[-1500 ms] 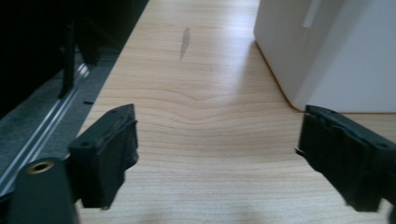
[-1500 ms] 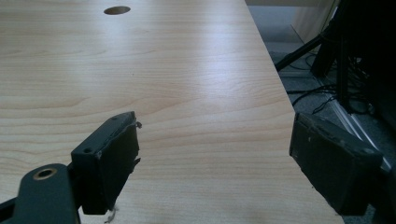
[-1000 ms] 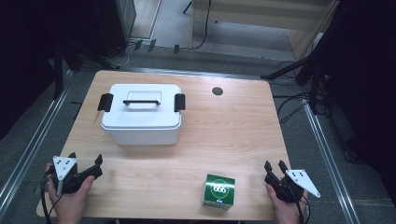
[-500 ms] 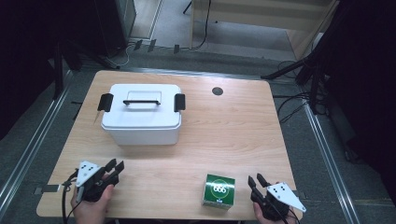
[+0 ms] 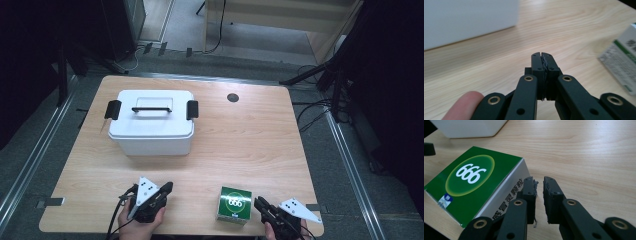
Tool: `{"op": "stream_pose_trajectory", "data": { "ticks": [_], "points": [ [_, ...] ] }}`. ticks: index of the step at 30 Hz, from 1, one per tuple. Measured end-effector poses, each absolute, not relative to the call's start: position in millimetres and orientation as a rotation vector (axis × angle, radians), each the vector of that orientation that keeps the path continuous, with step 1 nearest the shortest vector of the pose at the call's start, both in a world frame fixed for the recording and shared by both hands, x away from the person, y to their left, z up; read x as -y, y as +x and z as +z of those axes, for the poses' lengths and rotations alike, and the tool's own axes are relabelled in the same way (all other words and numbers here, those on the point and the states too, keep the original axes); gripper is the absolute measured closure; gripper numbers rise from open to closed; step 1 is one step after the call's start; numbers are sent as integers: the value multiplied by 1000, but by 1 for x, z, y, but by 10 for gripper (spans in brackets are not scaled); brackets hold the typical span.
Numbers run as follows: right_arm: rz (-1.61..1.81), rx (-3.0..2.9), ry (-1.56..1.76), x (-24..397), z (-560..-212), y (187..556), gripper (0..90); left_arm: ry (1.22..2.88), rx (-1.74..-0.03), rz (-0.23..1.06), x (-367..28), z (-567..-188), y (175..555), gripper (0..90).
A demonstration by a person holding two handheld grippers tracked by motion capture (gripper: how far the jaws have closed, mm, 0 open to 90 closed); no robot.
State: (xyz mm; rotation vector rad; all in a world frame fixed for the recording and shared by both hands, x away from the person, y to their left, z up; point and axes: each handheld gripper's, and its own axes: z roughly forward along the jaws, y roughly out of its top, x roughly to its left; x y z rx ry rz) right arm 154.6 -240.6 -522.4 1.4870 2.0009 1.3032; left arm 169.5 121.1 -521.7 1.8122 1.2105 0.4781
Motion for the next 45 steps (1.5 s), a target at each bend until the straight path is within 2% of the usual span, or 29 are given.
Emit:
{"op": "stream_pose_trajectory", "data": {
  "ticks": [4,12,19,38,45],
  "points": [
    [1266,-2034,1481,230,-526,156,900,1853,-1144,412,-98,-521,168,900],
    [1261,-2057,1546,224,-531,164,900,1903,-1089,326,-71,-524,166,900],
    [1223,-2077,1497,197,-534,163,900,1925,-1060,273,-57,-527,158,900],
    [1273,-2110,1434,122,-539,188,900,1811,-1250,371,-114,-527,179,900],
    [1293,-2083,1437,128,-540,197,900,1801,-1272,422,-135,-526,184,900]
  ]
}}
